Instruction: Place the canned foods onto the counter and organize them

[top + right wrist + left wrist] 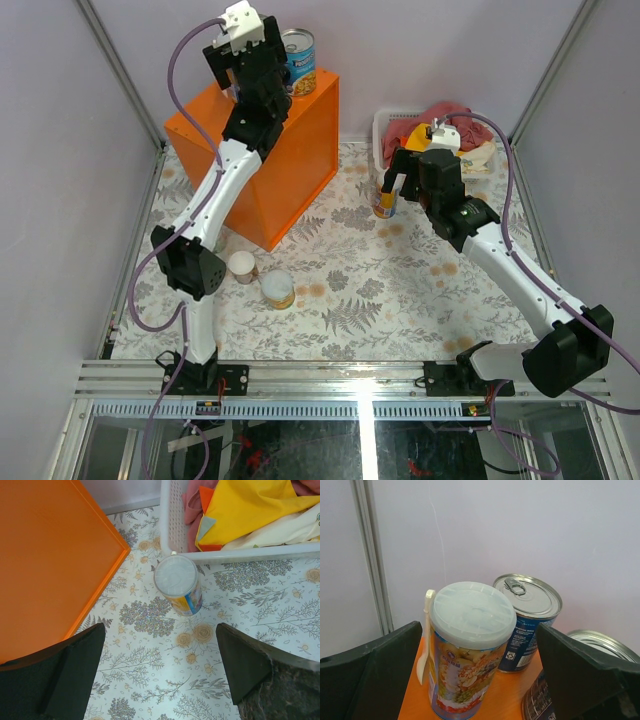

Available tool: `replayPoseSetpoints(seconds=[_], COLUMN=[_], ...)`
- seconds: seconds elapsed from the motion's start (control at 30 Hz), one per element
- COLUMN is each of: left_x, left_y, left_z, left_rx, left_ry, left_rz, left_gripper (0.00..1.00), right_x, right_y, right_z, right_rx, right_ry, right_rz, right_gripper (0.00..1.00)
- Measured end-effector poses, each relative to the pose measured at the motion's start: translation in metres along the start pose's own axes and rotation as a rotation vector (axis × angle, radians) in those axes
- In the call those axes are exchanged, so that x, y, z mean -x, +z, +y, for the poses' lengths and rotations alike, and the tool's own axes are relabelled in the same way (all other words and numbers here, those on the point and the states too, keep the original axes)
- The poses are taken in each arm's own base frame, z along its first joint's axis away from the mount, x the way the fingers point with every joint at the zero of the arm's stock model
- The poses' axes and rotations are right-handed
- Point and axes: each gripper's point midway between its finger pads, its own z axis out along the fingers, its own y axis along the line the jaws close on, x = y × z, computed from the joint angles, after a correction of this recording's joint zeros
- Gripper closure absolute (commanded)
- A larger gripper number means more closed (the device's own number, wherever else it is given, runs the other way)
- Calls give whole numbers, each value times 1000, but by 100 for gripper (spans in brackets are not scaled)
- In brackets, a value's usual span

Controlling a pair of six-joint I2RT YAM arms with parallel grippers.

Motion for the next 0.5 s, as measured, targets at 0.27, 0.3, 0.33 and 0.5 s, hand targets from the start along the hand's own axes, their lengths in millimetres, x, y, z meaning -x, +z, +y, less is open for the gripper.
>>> replayPoseSetpoints(seconds=[0.27,0.3,0.33,0.5], left_x=[14,16,18,27], left_y=[-8,-9,-10,-19], left_z=[3,4,4,3], left_rx=[-27,-28,-31,-48], left_ry=[-37,-41,-45,-57], left_rz=[7,6,5,3], left_gripper=[1,1,1,1], right_x=[0,0,0,0], right_y=[0,0,0,0], right_z=[0,0,0,0], right_rx=[0,0,0,0], right_ry=[0,1,1,1], right_rz=[0,0,0,0], right_gripper=[0,0,0,0])
